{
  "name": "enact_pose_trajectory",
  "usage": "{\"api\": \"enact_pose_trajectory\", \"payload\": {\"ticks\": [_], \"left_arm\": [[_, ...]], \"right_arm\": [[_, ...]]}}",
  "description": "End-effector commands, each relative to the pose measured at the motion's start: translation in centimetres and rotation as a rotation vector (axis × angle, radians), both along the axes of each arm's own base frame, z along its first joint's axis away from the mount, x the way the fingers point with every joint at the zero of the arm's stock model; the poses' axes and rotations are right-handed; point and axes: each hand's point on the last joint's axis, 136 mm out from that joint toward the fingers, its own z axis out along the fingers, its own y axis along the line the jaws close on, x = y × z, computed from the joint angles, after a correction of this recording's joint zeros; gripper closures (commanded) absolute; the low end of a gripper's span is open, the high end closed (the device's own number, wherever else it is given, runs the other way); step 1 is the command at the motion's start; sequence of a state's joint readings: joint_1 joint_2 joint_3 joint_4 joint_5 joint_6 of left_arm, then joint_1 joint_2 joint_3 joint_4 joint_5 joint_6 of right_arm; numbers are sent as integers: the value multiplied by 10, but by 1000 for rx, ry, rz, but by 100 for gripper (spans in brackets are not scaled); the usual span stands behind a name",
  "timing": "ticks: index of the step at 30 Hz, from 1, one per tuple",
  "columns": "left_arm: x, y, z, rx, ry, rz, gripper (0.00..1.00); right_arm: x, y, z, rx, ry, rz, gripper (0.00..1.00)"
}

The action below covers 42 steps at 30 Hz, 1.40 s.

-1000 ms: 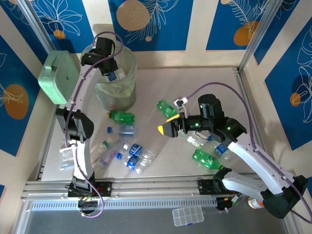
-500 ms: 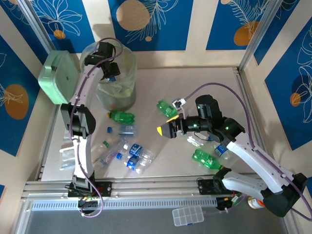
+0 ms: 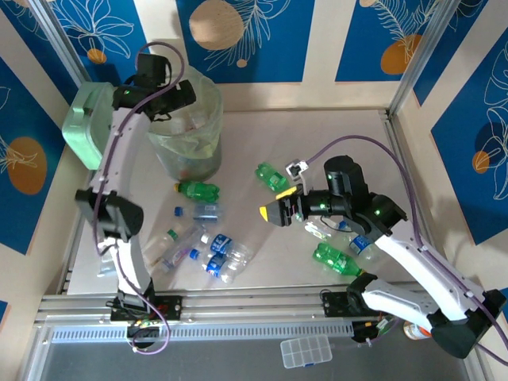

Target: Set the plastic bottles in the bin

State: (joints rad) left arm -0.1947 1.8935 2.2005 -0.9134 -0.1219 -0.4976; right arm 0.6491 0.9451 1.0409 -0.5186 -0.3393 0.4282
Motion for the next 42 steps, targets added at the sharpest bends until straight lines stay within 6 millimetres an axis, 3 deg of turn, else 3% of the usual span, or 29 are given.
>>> {"api": "enact_pose_trajectory", "payload": {"ticks": [1, 6, 10, 14, 18, 23, 29, 34, 39, 42], "left_arm": [[-26, -22, 46, -123, -153, -110, 1], [-71, -50, 69, -228, -263, -248, 1], [-108, -75, 71, -263, -313, -323, 1], [-144, -108, 53, -279, -290, -449, 1], [-176, -131, 18, -324, -225, -560, 1], [-195, -120, -18, -279, -154, -558, 1], [-205, -106, -33, -278, -187, -511, 1], [-207, -95, -61, -260, -178, -451, 1], [-209, -96, -69, -289, -156, -441, 1], [-209, -96, -71, -307, -152, -434, 1]], "right_arm": [[-3, -5, 10, -9, -33, -9, 0], [1, -10, 2, -57, -17, -52, 0], [7, -14, -9, -120, 4, -84, 1], [18, -21, -29, -239, -16, -154, 2], [33, -26, -47, -337, -4, -209, 2], [64, -33, -69, -444, 34, -300, 2], [124, -44, -95, -575, 94, -447, 3], [171, -44, -122, -679, 148, -471, 2], [206, -45, -158, -792, 192, -457, 3], [218, -43, -185, -851, 241, -403, 3]]}}
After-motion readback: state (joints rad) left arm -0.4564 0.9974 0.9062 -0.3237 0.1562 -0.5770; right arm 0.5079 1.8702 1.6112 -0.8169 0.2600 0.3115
